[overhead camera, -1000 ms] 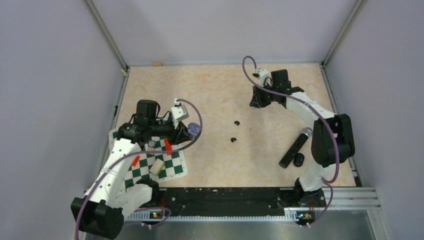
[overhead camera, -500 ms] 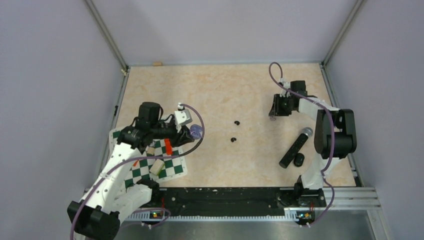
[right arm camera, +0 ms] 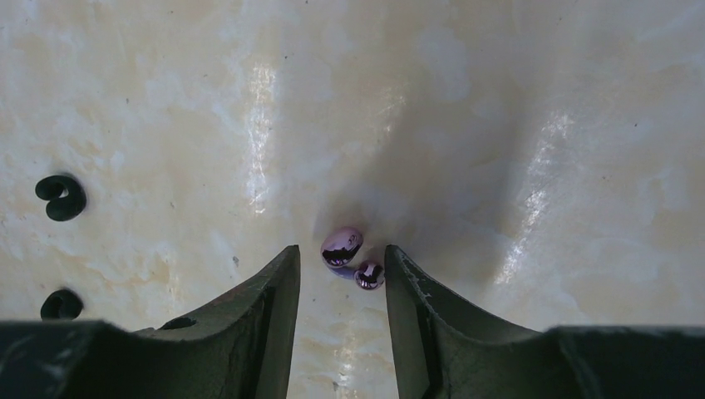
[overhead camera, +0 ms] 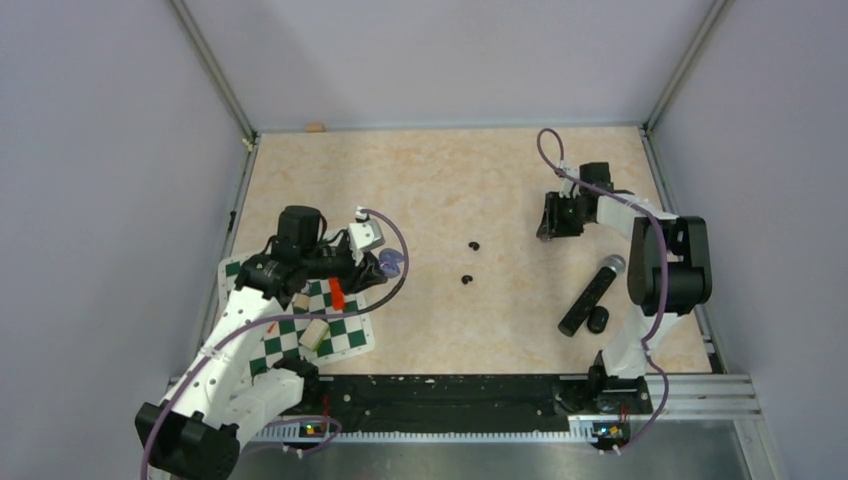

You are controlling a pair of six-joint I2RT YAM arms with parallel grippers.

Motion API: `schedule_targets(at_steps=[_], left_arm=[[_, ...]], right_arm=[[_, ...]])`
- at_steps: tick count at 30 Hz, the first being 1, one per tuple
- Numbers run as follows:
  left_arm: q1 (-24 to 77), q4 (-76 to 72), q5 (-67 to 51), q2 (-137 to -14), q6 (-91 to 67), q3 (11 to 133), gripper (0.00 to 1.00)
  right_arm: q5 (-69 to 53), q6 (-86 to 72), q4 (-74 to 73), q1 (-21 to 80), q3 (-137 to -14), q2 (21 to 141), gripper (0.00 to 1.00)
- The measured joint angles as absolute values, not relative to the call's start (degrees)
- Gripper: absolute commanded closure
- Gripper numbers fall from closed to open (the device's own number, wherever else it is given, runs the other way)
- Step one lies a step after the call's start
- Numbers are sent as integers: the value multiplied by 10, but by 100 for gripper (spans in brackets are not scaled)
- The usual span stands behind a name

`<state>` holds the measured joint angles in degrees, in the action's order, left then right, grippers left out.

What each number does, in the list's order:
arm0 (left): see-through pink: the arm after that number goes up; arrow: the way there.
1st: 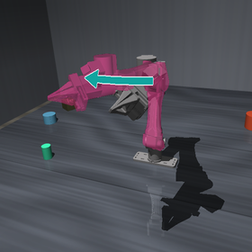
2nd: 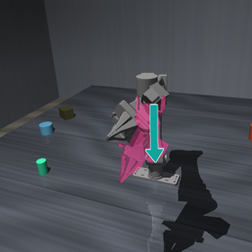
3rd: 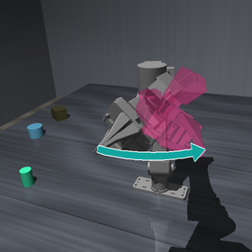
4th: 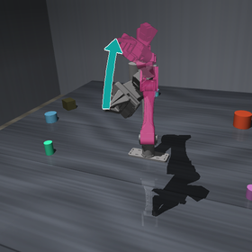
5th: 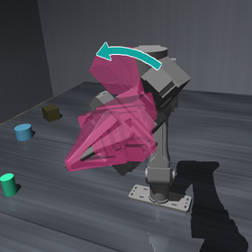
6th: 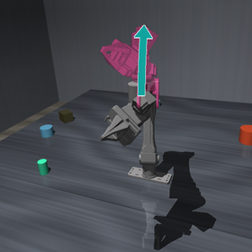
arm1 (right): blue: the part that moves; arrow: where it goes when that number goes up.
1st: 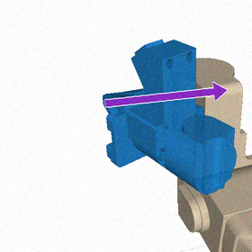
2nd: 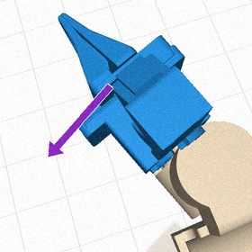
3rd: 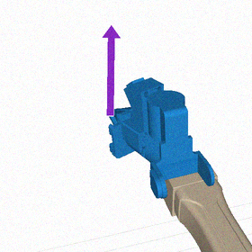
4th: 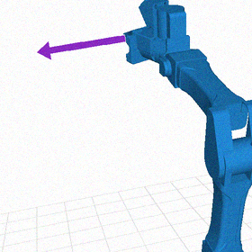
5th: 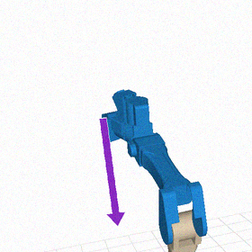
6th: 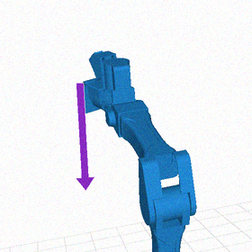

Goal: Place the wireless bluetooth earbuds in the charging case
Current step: Adjust the right earbud at the center of the board.

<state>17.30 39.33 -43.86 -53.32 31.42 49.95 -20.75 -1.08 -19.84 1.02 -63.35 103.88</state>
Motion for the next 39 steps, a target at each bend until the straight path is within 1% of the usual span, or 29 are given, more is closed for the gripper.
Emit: schedule_targets(at_steps=[4,8,20,25,29,39], left_arm=[[173,392,-434,-535,314,499,100],[173,390,-434,-538,314,499,100],[173,390,-426,-537,314,499,100],[172,390,-426,-538,314,499,100],[172,390,-426,-538,314,499,100],[171,390,-426,-539,314,499,100]], right_arm=[[-217,-10,-209,10,-623,1030,58],[-265,-10,-210,14,-607,1024,58],[-350,9,-260,56,-614,1023,57],[-288,35,-258,56,-647,981,57],[-253,41,-231,49,-677,978,57],[-203,40,-224,42,-677,1050,57]])
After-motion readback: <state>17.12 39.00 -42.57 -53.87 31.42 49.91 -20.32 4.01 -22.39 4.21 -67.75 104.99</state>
